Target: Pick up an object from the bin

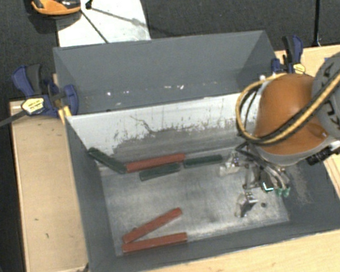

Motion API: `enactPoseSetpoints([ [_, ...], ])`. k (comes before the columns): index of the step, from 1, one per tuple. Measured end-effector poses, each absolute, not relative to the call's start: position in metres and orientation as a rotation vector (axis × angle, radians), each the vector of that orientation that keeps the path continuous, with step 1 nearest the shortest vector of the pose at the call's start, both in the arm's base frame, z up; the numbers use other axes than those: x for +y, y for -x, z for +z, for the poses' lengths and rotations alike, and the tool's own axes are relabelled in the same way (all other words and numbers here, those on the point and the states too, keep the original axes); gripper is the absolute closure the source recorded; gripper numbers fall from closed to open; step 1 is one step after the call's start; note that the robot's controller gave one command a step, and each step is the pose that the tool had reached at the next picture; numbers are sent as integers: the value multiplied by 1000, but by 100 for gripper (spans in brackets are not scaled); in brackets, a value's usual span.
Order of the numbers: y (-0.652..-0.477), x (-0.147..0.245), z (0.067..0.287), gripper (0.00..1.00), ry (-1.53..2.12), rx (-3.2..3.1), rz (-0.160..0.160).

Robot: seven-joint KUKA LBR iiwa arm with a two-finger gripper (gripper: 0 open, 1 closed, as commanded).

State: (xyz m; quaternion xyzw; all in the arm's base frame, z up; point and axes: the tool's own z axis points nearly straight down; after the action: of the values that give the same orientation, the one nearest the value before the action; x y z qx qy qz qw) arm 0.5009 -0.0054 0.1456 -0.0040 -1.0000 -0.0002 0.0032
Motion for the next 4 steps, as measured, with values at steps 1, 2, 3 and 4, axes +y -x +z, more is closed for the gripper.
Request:
enactPoseSetpoints([
  [1,-503,-5,150,0,13,-3143,-1],
  [2,-501,7,132,0,-73,-3151,4],
  [3,-489,65,128,0,-206,-3122,1],
  [4,-504,96,153,0,-205,-3143,-7],
])
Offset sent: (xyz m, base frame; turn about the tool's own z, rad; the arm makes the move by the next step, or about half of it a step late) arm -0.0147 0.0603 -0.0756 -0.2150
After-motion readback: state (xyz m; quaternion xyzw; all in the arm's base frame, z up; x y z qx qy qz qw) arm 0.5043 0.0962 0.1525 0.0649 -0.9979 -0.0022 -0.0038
